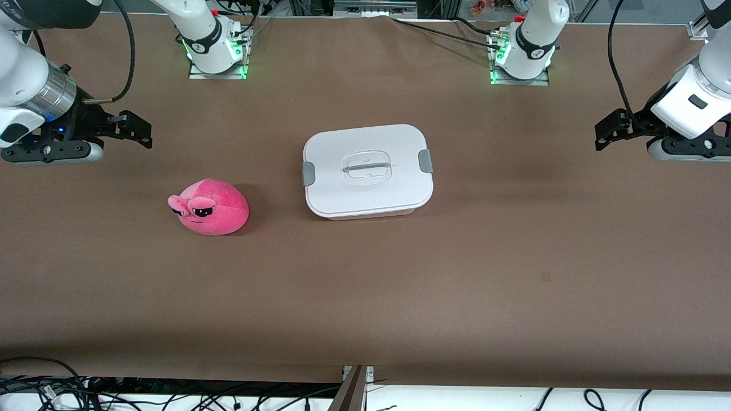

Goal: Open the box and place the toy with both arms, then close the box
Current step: 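Move the left gripper to the box lid handle while the right gripper approaches the toy, then grasp the lid handle with the left gripper while the right gripper grasps the toy, then lift the lid with the left gripper while the right gripper lifts the toy, then carry the pink toy over the open pink box with the right gripper, then lower the toy into the box and open the right gripper, then withdraw the right gripper while the left gripper lowers the lid onto the box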

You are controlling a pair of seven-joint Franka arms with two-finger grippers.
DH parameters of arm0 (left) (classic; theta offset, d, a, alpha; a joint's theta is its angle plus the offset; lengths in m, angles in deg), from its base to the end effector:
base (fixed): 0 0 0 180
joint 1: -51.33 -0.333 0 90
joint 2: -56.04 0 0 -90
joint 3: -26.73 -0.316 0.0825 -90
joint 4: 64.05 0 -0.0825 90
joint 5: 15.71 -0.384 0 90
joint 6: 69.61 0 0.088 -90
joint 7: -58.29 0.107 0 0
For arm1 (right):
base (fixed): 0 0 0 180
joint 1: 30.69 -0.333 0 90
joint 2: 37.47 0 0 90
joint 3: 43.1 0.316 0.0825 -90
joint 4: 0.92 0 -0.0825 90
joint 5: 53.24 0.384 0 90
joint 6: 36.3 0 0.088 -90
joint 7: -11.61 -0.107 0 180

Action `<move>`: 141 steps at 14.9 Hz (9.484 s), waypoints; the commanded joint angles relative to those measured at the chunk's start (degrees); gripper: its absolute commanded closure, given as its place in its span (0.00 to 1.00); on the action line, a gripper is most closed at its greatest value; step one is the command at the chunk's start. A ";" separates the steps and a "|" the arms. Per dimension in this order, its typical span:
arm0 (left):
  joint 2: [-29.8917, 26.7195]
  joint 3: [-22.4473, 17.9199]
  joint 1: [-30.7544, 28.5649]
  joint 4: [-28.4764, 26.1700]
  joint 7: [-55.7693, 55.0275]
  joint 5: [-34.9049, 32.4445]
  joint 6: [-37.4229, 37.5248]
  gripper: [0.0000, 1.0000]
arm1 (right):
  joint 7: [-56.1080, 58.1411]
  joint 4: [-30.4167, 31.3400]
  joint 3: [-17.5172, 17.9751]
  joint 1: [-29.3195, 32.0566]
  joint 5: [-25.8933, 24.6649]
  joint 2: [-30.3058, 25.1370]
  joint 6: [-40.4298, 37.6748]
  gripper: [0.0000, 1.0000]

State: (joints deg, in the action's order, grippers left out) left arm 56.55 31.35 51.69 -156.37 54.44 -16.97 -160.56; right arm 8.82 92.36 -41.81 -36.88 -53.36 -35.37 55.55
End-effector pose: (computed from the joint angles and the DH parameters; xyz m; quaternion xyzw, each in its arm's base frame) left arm 0.5555 -0.0459 0.6019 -0.9998 0.0102 0.0155 0.0119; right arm 0.5606 0.0732 0.5797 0.9987 0.0410 -0.0306 0.0034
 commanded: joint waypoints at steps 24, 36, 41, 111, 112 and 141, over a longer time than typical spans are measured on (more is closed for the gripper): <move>22.05 11.46 24.31 5.40 23.36 2.94 -13.15 0.00 | 0.33 19.53 -0.41 0.30 5.30 1.07 17.62 0.00; 31.14 11.55 31.89 4.96 28.99 -7.35 -28.58 0.98 | 1.30 28.88 0.11 -0.05 7.42 9.14 41.02 0.00; 30.07 11.64 31.89 4.87 29.17 -6.91 -26.64 1.00 | 1.39 28.97 0.46 -0.58 7.42 12.49 47.01 0.04; 21.89 14.36 -1.17 20.52 75.84 -6.57 16.18 1.00 | 24.76 -10.93 -0.77 -30.57 0.46 24.91 27.01 0.00; 22.16 14.36 -0.55 20.25 75.75 -5.43 14.69 1.00 | 24.77 -10.93 -0.77 -28.11 2.31 22.62 25.24 0.00; 37.11 13.13 29.61 12.78 40.16 -1.64 -12.67 1.00 | 9.30 -7.68 -24.50 -22.11 1.62 0.10 -2.29 0.00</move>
State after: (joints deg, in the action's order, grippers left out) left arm 95.23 45.68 82.28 -139.01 94.60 -18.58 -175.68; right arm 18.41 84.45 -66.39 -58.61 -50.97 -34.92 52.78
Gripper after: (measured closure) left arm 0.930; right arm 0.000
